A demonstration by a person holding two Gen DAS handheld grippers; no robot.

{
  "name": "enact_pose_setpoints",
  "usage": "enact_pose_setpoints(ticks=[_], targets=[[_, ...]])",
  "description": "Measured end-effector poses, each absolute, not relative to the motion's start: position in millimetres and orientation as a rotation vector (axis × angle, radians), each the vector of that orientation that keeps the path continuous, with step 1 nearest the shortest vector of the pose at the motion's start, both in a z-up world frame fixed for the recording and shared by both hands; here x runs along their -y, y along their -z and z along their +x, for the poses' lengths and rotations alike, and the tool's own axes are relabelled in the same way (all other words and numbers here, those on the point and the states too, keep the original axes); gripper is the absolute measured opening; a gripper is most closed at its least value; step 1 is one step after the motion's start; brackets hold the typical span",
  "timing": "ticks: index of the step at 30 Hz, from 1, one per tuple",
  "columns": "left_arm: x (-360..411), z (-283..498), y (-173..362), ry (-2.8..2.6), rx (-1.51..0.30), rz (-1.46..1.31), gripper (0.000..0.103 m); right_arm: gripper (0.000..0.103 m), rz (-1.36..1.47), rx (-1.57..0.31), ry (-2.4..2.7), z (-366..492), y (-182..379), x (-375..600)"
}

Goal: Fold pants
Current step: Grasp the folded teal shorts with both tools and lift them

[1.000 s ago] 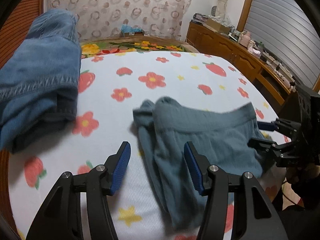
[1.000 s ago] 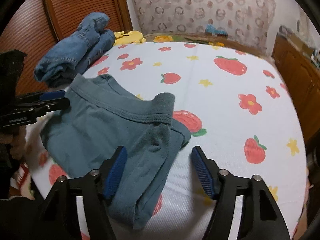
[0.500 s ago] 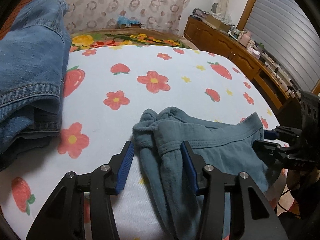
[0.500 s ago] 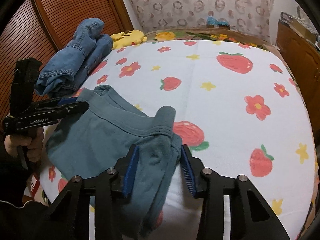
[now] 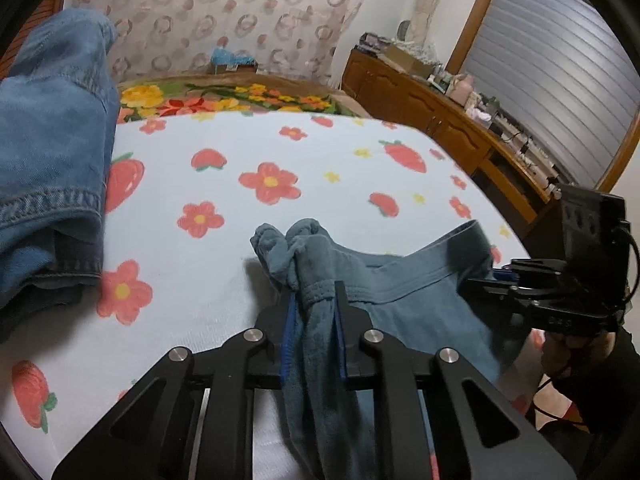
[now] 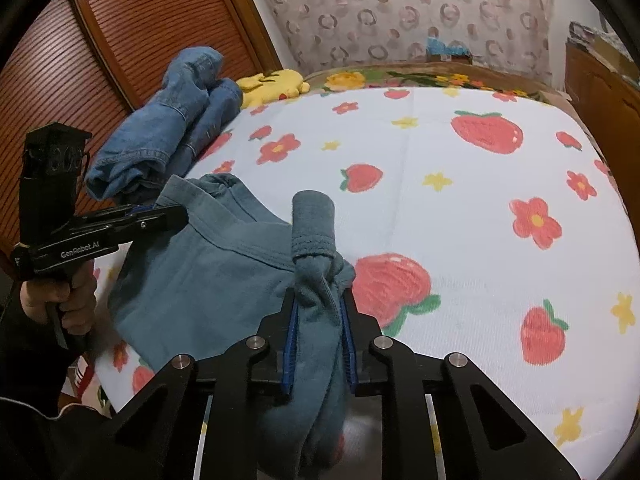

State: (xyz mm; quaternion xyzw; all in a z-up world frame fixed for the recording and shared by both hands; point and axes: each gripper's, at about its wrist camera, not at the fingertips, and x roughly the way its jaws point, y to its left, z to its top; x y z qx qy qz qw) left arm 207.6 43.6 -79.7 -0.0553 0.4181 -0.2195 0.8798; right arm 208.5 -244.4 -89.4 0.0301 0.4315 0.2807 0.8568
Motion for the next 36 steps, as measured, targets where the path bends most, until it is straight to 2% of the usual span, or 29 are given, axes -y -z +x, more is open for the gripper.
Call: enact_pose_setpoints(ticks=[25,36], targets=[[-107.9,199.9,-44.8,0.252,-0.546,-0.071,0.016,0.016,-0.123,-0.560,-0.736,243.5,-9.4,170.4],[-143.2,202.7,-63.8,0.129,-0.495,-0.040,0.016,0.016,-0.195,-0.488,-0.787,274.7,-21.7,134.8]])
